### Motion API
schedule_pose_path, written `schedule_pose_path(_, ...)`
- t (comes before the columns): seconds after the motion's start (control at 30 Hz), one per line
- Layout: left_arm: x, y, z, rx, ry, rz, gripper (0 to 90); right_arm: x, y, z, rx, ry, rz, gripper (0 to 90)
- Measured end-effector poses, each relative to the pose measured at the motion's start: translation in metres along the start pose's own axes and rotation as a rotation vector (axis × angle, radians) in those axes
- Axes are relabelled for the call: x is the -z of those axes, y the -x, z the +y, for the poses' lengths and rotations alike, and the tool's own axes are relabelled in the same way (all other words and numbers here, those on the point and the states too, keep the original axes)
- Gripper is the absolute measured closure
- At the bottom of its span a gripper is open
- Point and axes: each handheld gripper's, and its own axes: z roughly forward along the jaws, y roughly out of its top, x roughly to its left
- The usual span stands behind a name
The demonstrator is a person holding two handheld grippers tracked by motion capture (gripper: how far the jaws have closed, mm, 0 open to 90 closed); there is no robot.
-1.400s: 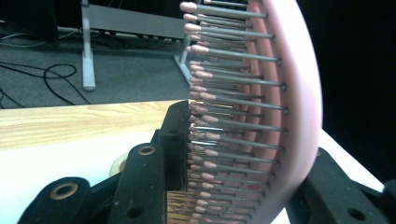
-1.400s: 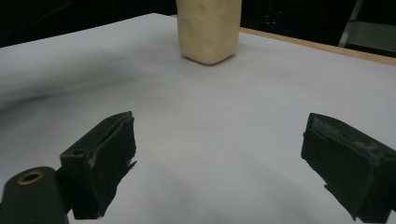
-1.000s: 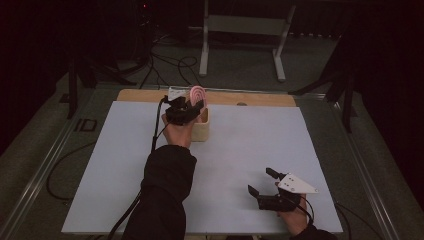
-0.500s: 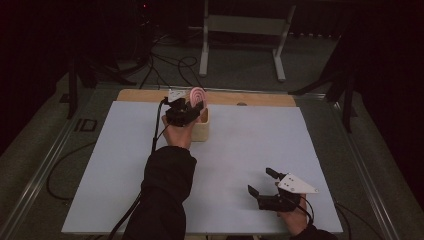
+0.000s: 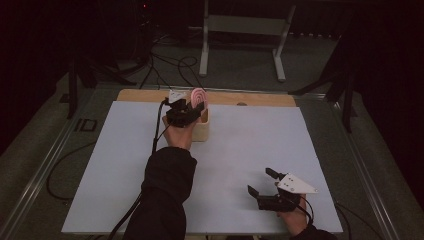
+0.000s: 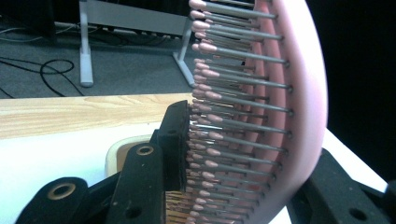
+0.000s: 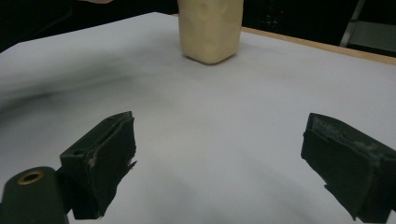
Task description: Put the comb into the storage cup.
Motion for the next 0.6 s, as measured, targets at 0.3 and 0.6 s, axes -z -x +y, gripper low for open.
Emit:
schedule_pose_path(0.3,0.0001,-0.0024,-0.0009,0.012,0.007,-0.007,60.8,0.0,0.0002,-0.0001,-0.002,-0.002,0.0,9.8)
schedule_pose_path(0.6,-0.0001,-0.0089,-0.0031,0.017,-0.019,0.01,53.9,0.0006,0.0003,0.0,-0.003,0.0,0.0,9.7)
